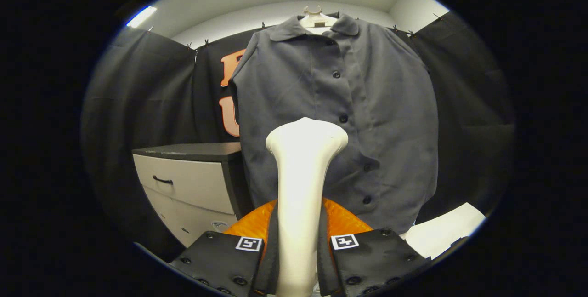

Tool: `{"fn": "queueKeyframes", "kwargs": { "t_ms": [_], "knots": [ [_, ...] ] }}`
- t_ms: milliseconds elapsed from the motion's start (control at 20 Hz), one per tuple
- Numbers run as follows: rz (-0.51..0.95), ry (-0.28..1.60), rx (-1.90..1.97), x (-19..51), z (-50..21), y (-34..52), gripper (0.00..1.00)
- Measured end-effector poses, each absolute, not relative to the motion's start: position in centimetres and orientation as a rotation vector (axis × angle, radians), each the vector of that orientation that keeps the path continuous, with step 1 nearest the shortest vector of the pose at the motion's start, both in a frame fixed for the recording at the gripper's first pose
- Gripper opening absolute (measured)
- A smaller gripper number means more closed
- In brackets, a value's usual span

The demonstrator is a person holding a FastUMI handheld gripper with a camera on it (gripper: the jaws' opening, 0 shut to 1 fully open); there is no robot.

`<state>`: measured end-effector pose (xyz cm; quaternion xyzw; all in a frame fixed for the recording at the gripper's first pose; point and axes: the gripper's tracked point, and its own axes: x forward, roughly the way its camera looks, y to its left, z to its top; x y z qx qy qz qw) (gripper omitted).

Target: Iron the clothes twice with a garment steamer, once on the left side and once on the right side.

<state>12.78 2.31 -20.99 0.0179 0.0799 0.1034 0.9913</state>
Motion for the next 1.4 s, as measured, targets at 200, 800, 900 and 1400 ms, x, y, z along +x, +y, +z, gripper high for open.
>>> {"fn": "queueKeyframes", "kwargs": {
  "t_ms": [200,800,900,1400],
  "knots": [
    [0.164,0.044,0.028,13.3,-13.8,-0.9,0.41],
    [0.011,-0.086,0.013,19.2,-2.4,-12.0,0.4],
    [-0.009,-0.071,0.02,20.6,-2.1,-13.1,0.4],
    [0.001,-0.013,0.015,24.6,-4.8,-12.6,0.4]
  ]
}}
